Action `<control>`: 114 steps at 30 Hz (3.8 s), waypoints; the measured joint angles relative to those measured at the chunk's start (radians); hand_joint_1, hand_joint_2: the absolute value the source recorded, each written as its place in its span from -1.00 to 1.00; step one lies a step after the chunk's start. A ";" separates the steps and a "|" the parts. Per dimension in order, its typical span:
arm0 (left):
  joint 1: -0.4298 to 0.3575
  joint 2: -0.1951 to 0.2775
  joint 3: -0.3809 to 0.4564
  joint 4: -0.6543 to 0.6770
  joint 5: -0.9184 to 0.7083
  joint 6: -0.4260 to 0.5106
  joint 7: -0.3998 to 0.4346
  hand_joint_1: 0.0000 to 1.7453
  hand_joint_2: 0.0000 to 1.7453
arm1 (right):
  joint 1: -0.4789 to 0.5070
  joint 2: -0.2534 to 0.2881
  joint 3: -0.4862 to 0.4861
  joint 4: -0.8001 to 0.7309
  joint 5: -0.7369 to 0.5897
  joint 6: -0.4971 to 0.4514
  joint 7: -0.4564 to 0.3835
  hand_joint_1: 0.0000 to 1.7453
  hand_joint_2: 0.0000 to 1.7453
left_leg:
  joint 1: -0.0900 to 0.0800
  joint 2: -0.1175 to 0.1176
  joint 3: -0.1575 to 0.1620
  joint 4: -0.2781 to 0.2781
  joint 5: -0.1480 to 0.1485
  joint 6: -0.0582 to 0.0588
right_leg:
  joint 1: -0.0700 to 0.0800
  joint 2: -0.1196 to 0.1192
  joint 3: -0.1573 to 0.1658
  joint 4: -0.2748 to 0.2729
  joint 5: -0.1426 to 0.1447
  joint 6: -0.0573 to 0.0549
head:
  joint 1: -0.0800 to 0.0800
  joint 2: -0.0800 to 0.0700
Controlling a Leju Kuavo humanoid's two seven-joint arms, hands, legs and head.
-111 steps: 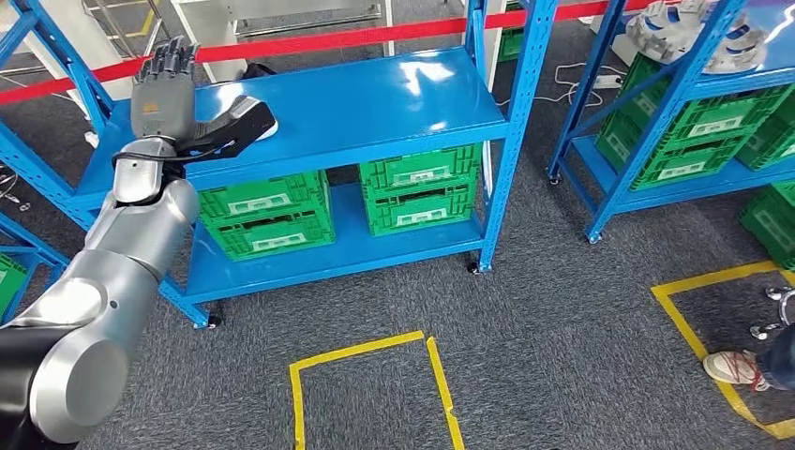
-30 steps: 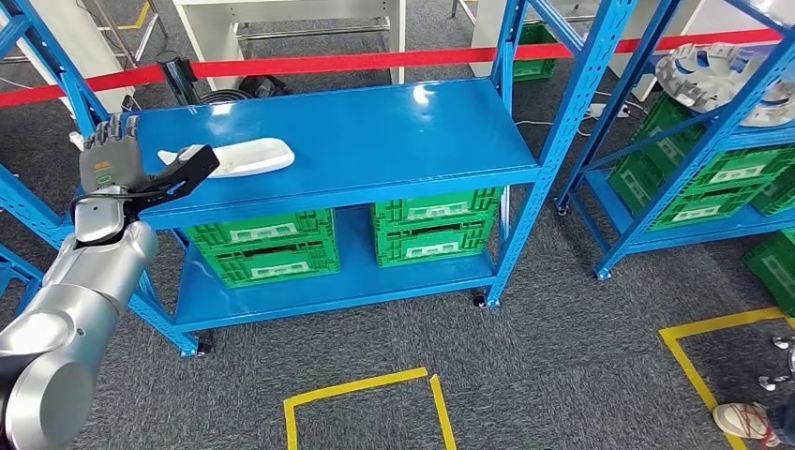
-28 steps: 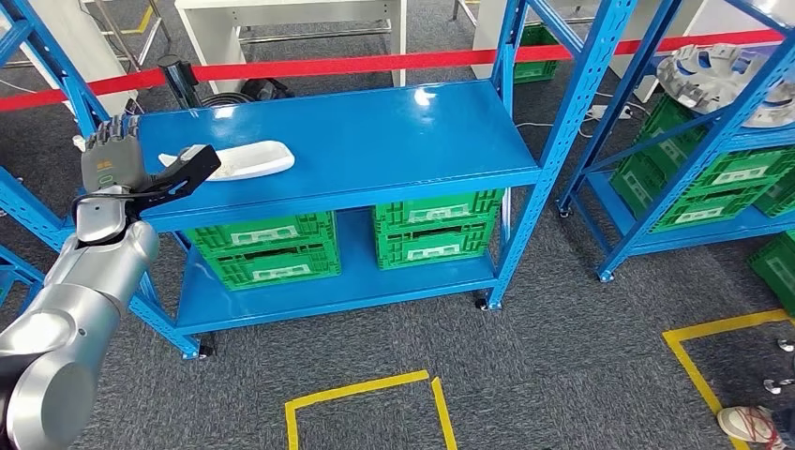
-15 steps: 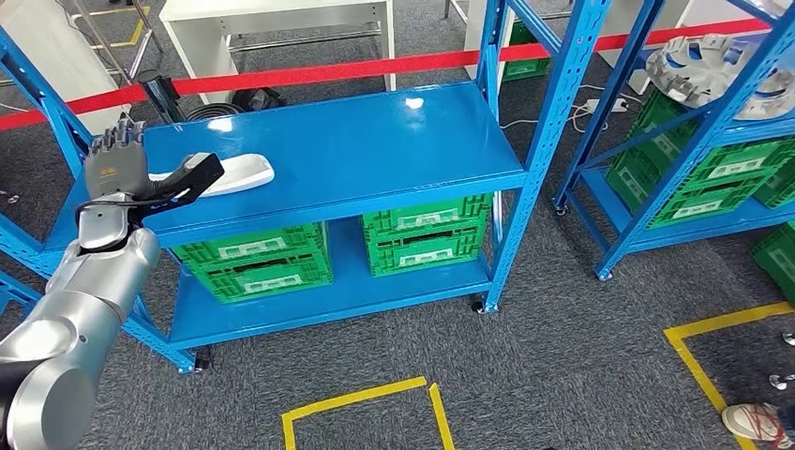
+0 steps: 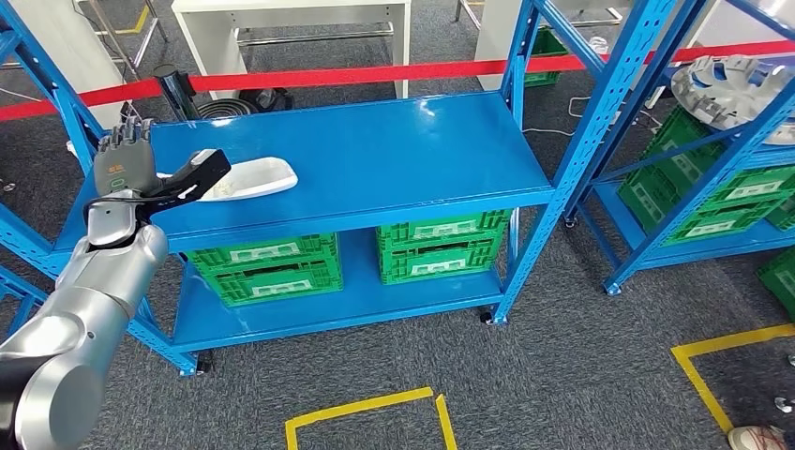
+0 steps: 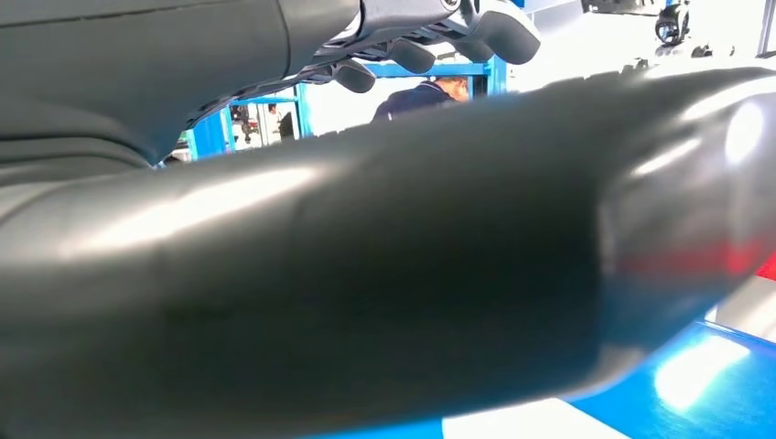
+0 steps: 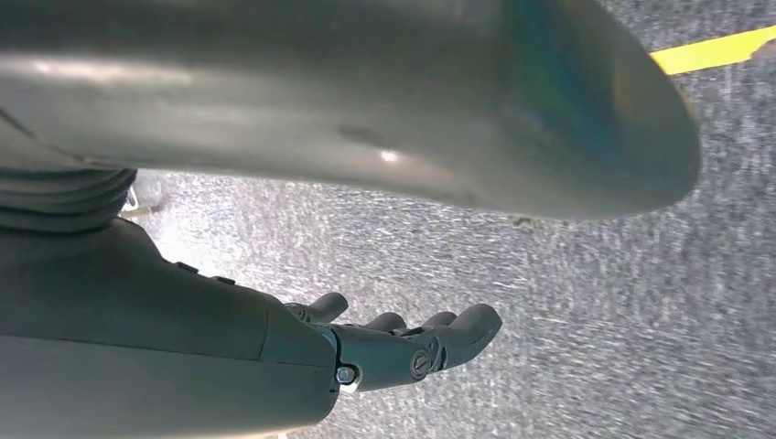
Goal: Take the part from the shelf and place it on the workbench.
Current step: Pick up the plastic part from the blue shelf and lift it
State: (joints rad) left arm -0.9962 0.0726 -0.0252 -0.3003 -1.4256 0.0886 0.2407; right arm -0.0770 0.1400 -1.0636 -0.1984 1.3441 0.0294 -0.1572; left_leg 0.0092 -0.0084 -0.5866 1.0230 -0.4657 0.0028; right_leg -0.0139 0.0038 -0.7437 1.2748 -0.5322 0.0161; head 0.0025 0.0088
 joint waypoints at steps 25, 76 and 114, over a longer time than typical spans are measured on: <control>0.000 0.007 0.021 0.000 0.030 -0.023 -0.006 -1.00 -1.00 | 0.000 0.000 -0.002 0.000 -0.003 -0.003 0.000 -1.00 -1.00 | 0.003 0.002 -0.033 -0.011 0.042 -0.010 | 0.007 0.001 0.148 -0.170 -0.018 -0.013 | -0.008 0.000; 0.106 0.056 0.031 0.008 -0.043 -0.049 -0.326 -1.00 1.00 | 0.003 0.001 -0.006 0.000 -0.004 0.003 -0.009 -1.00 -1.00 | -0.011 0.004 0.001 -0.007 0.002 -0.035 | 0.005 0.005 0.114 -0.234 0.077 -0.036 | -0.002 0.000; 0.162 0.070 -0.060 0.026 -0.068 -0.152 -0.289 -1.00 1.00 | 0.003 0.001 -0.006 0.000 -0.003 0.004 0.006 -1.00 -1.00 | -0.011 0.004 0.001 -0.007 0.001 -0.035 | 0.005 0.005 0.115 -0.234 0.077 -0.036 | -0.002 0.000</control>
State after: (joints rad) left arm -0.8344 0.1431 -0.0856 -0.2741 -1.4932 -0.0631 -0.0485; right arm -0.0742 0.1411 -1.0693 -0.1984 1.3414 0.0334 -0.1516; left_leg -0.0014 -0.0045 -0.5857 1.0156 -0.4644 -0.0321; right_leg -0.0087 0.0087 -0.6292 1.0408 -0.4554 -0.0200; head 0.0000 0.0088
